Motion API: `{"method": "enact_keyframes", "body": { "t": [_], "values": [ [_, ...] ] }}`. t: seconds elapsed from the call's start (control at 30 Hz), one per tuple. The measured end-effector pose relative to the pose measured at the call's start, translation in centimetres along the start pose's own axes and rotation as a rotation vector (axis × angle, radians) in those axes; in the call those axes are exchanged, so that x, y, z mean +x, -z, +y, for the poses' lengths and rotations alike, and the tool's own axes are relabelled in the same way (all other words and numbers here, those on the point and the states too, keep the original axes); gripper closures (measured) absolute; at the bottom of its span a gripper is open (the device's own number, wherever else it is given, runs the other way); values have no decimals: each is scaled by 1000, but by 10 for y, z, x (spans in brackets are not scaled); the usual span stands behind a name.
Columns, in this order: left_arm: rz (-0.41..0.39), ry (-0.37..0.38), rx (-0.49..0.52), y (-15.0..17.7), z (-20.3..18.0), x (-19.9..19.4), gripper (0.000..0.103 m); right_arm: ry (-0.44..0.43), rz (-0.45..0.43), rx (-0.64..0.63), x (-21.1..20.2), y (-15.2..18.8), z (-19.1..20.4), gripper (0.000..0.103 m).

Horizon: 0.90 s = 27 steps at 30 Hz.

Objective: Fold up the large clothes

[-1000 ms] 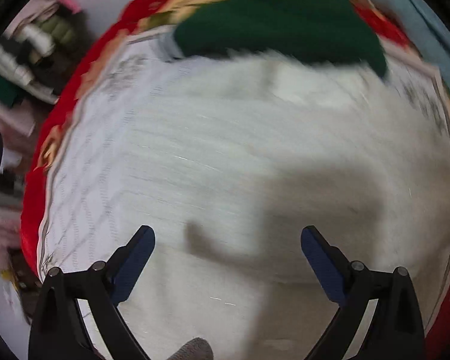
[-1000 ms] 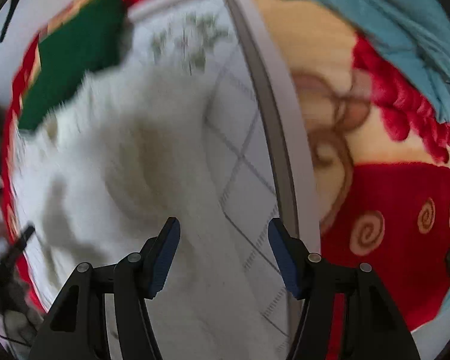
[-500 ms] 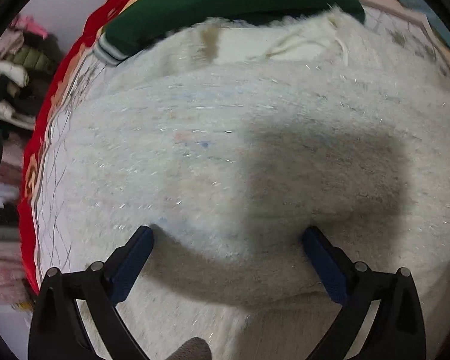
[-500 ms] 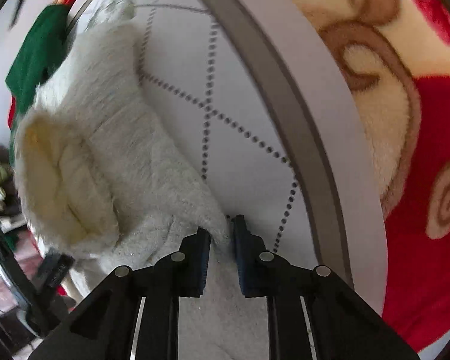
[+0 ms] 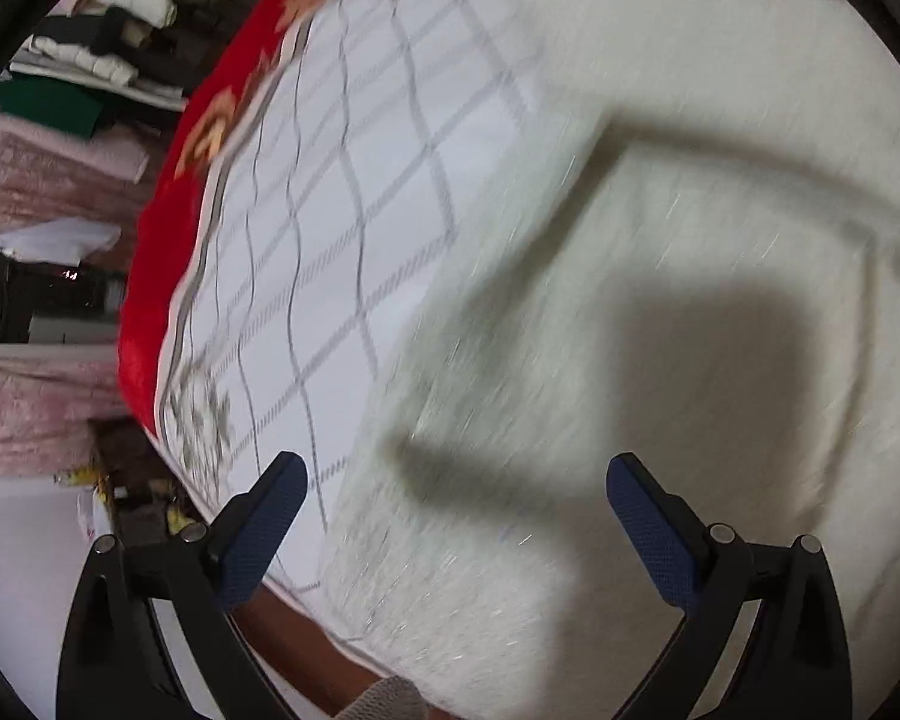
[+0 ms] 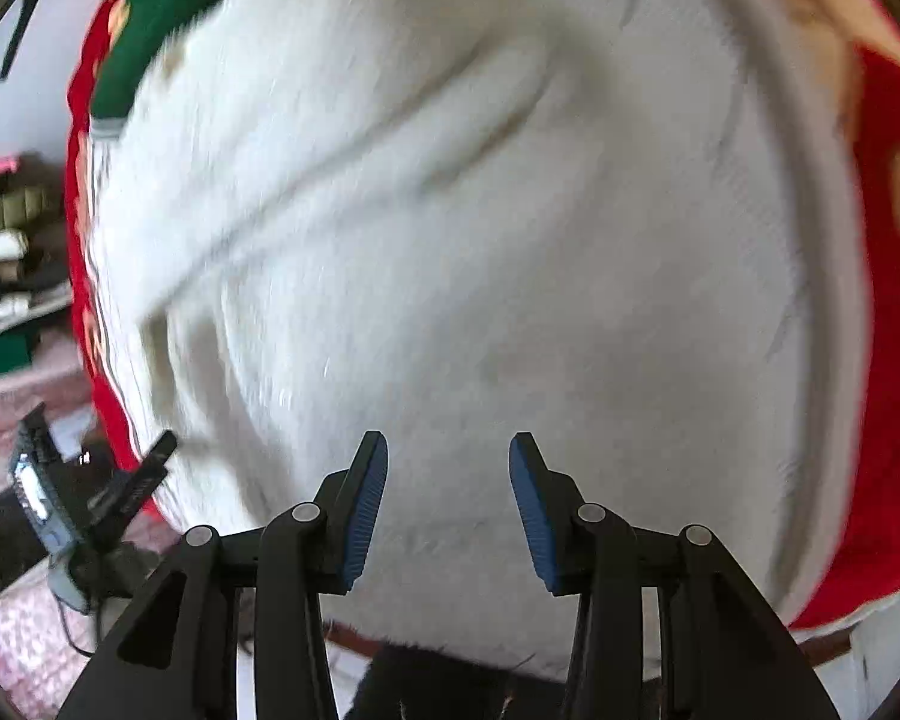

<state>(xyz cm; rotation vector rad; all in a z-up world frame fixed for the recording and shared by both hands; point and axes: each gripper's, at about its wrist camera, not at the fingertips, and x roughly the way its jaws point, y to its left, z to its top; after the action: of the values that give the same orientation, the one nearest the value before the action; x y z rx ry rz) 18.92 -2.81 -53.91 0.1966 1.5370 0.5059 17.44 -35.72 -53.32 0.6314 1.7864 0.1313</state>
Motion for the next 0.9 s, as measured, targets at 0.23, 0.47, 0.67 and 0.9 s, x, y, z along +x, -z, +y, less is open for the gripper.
{"method": "enact_keyframes", "body": {
  "t": [0.23, 0.47, 0.67, 0.9],
  "values": [
    [49, 54, 14, 21, 12, 43, 0, 198, -2, -63, 75, 16, 28, 81],
    [-6, 107, 12, 4, 24, 9, 0, 296, -7, -42, 73, 30, 59, 77],
    [-199, 25, -20, -60, 11, -17, 0, 236, -204, 34, 11, 12, 83, 44],
    [-141, -40, -26, -123, -4, 47, 0, 272, -295, 113, -3, -20, 84, 44]
  ]
}}
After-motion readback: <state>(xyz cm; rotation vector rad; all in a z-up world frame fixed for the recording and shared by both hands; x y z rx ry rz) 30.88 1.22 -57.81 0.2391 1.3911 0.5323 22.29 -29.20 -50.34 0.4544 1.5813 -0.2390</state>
